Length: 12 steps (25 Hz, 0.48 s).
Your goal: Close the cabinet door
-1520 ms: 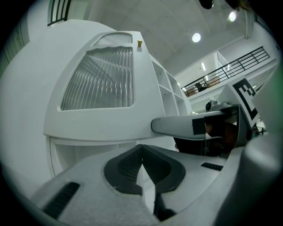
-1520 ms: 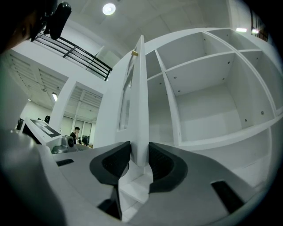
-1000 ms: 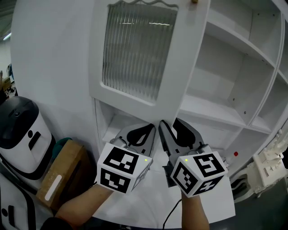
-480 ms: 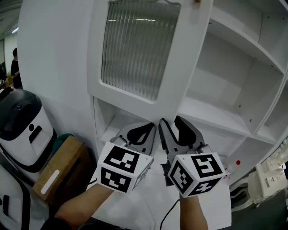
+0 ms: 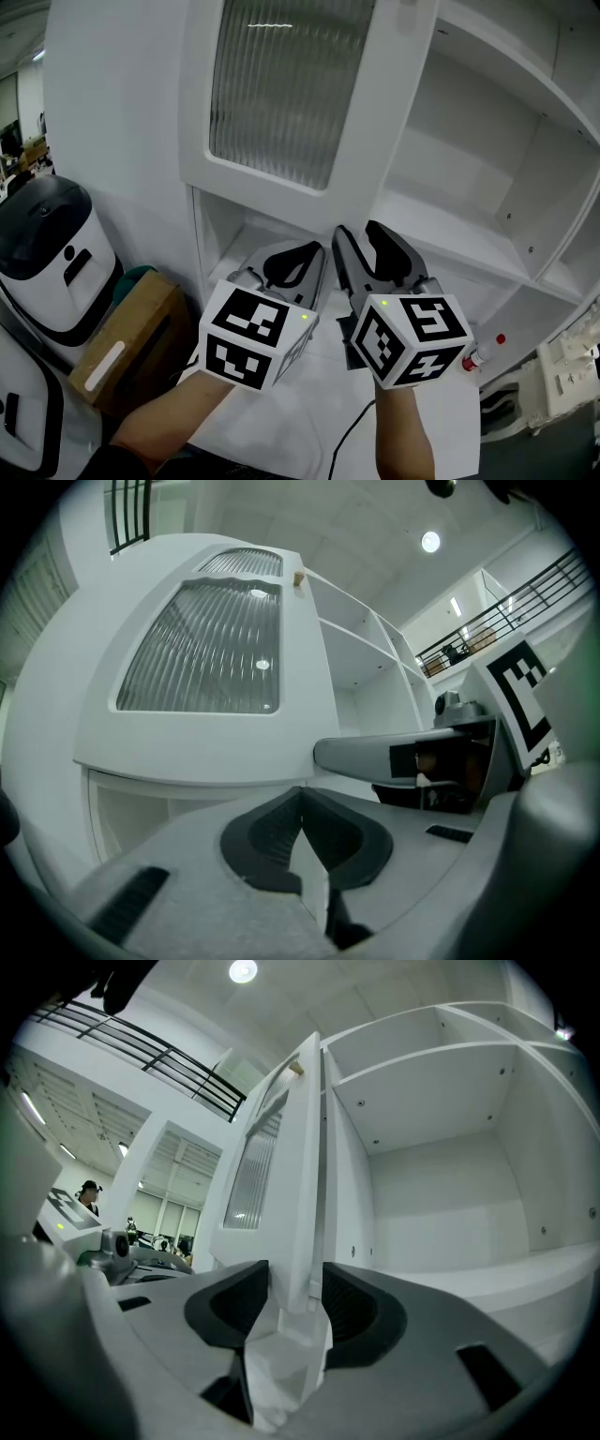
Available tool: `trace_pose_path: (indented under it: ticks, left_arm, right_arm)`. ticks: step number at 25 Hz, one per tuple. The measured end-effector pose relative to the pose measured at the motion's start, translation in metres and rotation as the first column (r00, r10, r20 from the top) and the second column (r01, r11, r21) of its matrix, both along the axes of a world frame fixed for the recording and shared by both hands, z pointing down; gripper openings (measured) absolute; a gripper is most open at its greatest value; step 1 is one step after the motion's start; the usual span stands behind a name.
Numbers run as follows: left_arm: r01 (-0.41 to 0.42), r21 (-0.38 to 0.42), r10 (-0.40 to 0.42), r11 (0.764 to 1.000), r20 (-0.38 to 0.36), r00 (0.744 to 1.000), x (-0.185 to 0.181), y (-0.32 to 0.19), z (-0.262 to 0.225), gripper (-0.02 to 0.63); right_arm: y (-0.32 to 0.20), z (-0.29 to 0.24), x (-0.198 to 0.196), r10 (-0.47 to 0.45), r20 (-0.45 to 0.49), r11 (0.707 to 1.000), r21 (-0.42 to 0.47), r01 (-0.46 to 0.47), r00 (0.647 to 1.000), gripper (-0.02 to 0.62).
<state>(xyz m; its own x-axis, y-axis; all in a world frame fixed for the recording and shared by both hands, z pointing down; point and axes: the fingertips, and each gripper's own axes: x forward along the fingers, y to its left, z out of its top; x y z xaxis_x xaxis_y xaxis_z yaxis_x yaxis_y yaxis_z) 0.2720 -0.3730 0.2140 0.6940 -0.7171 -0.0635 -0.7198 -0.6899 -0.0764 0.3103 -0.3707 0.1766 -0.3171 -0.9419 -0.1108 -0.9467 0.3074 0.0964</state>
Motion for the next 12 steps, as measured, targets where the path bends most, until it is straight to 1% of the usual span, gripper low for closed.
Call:
trace_pose_path:
  ticks: [12]
  left_arm:
    - [0.005,-0.001,-0.005,1.000,0.004,1.000,0.009,-0.012,-0.001,0.011]
  right_arm:
    - [-0.019,0.001,0.010,-0.007,0.004,1.000,-0.005,0.007,1.000,0.186]
